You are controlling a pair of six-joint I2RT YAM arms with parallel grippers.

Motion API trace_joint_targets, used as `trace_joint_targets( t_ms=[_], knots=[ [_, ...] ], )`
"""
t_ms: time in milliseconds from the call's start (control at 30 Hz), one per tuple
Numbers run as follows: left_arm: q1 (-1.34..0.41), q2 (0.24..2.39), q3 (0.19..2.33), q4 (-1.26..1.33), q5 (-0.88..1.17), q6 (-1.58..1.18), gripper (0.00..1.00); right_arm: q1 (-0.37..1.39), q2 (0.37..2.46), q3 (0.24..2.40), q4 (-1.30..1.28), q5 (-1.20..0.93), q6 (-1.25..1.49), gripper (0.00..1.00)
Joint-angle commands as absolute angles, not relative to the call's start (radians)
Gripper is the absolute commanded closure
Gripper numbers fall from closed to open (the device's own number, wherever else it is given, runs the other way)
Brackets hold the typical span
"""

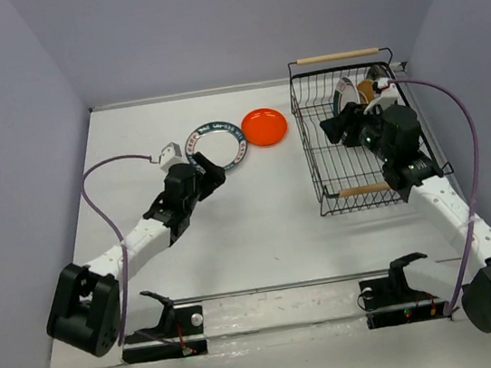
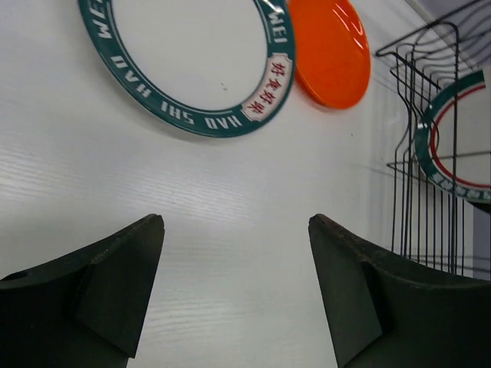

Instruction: Load the plates into the dish rack

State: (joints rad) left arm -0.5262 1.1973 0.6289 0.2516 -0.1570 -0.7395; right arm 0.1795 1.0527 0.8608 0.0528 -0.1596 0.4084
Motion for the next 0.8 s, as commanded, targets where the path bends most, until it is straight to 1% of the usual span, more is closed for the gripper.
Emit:
trace_joint_targets(
  t_ms=[0,100,233,333,367,433,500,533,567,633,667,700,733,767],
  knots=[
    [-0.386,1.333,0.611,0.426,-0.203,-0.874,0.14,0.251,0.996,0.828,0.132,-0.275,0.459,0.35],
    [-0.295,1.451,0.640,0.477,-0.132,-0.922,0.15,0.291,0.973,0.781,0.164,-0.316,0.495,0.35],
    [-0.252,1.575,0.712,0.525,-0.132,-0.893,0.15,0.314,0.956,0.743,0.170,-0.342,0.499,0.34],
    [-0.210,1.701,0.781,0.535,-0.104,-0.908,0.18,0.314,0.948,0.729,0.160,-0.373,0.489,0.34],
    [-0.200,1.768,0.801,0.540,-0.068,-0.910,0.19,0.314,0.945,0.727,0.161,-0.382,0.492,0.34],
    [-0.187,1.813,0.850,0.563,-0.045,-0.908,0.25,0.314,0.939,0.723,0.161,-0.388,0.495,0.34],
    [-0.184,1.847,0.894,0.568,-0.026,-0.914,0.26,0.314,0.928,0.716,0.160,-0.391,0.494,0.34],
    [-0.183,1.856,0.906,0.566,-0.026,-0.913,0.28,0.314,0.928,0.715,0.160,-0.394,0.494,0.34],
    [-0.183,1.873,0.923,0.568,-0.031,-0.910,0.38,0.324,0.928,0.713,0.160,-0.396,0.494,0.34],
    [-0.178,1.893,0.931,0.575,-0.025,-0.914,0.49,0.324,0.927,0.713,0.155,-0.396,0.492,0.34],
    [-0.176,1.901,0.937,0.575,-0.017,-0.916,0.59,0.324,0.928,0.713,0.155,-0.394,0.494,0.34],
    [-0.173,1.905,0.940,0.574,-0.011,-0.923,0.82,0.324,0.928,0.716,0.156,-0.394,0.494,0.34],
    [-0.172,1.902,0.936,0.574,-0.011,-0.926,0.91,0.324,0.931,0.718,0.156,-0.394,0.494,0.34],
    [-0.170,1.884,0.931,0.574,-0.015,-0.927,0.94,0.324,0.934,0.719,0.156,-0.397,0.494,0.34]
  ],
)
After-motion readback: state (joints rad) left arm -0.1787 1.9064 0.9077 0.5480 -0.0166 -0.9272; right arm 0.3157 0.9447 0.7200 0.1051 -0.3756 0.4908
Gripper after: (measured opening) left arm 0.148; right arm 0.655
